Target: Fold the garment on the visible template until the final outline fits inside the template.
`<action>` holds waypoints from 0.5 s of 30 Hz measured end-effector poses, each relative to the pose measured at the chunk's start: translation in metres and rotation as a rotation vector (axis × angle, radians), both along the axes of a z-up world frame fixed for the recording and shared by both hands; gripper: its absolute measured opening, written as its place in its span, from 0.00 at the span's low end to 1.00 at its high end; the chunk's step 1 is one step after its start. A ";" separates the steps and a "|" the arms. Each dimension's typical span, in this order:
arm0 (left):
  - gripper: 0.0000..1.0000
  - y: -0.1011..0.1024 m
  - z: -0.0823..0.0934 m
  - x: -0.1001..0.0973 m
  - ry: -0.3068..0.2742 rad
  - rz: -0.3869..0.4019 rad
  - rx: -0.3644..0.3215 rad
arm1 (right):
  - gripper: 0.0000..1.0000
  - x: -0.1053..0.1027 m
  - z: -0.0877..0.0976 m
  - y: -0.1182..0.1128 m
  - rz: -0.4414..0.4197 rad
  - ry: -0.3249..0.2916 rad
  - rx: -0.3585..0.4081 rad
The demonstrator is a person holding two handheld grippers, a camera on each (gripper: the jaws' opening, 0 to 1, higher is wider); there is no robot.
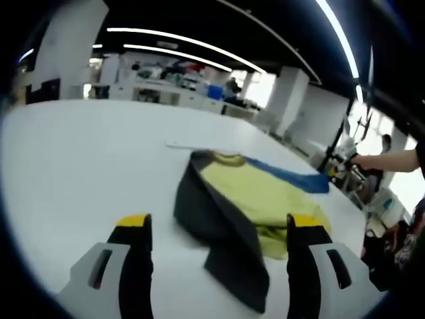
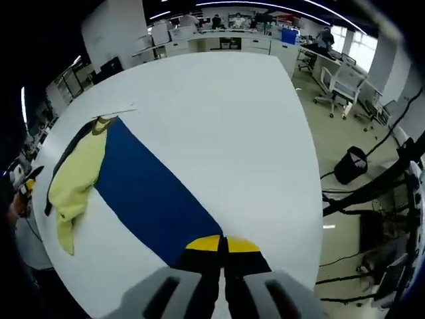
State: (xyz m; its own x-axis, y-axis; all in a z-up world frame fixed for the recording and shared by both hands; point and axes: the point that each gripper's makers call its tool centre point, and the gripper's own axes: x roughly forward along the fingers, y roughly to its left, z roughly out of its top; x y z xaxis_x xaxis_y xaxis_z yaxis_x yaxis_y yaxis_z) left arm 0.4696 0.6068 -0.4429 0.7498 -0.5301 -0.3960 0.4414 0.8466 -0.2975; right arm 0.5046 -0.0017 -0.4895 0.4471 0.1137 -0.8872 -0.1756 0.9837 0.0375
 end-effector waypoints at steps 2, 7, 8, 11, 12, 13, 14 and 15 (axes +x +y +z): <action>0.79 0.001 -0.001 0.001 0.002 0.007 0.001 | 0.00 0.002 -0.004 -0.005 0.004 0.023 -0.030; 0.78 0.002 -0.005 0.005 0.010 0.020 0.012 | 0.00 0.012 -0.006 0.002 -0.019 0.027 -0.011; 0.78 0.002 -0.006 0.005 0.013 0.018 0.013 | 0.00 0.015 -0.007 0.004 -0.018 0.027 -0.017; 0.78 0.000 -0.009 0.007 0.019 0.018 0.013 | 0.00 0.026 -0.016 -0.005 -0.005 0.032 -0.033; 0.78 0.000 -0.009 0.007 0.019 0.019 0.010 | 0.00 0.028 -0.017 -0.004 -0.017 0.041 -0.025; 0.78 0.000 -0.008 0.007 0.019 0.021 0.009 | 0.00 0.030 -0.017 -0.001 -0.023 0.035 -0.013; 0.78 -0.001 -0.009 0.007 0.022 0.021 0.010 | 0.00 0.032 -0.017 0.004 -0.027 0.033 0.010; 0.78 -0.001 -0.010 0.007 0.023 0.020 0.010 | 0.00 0.034 -0.018 0.005 -0.030 0.031 0.015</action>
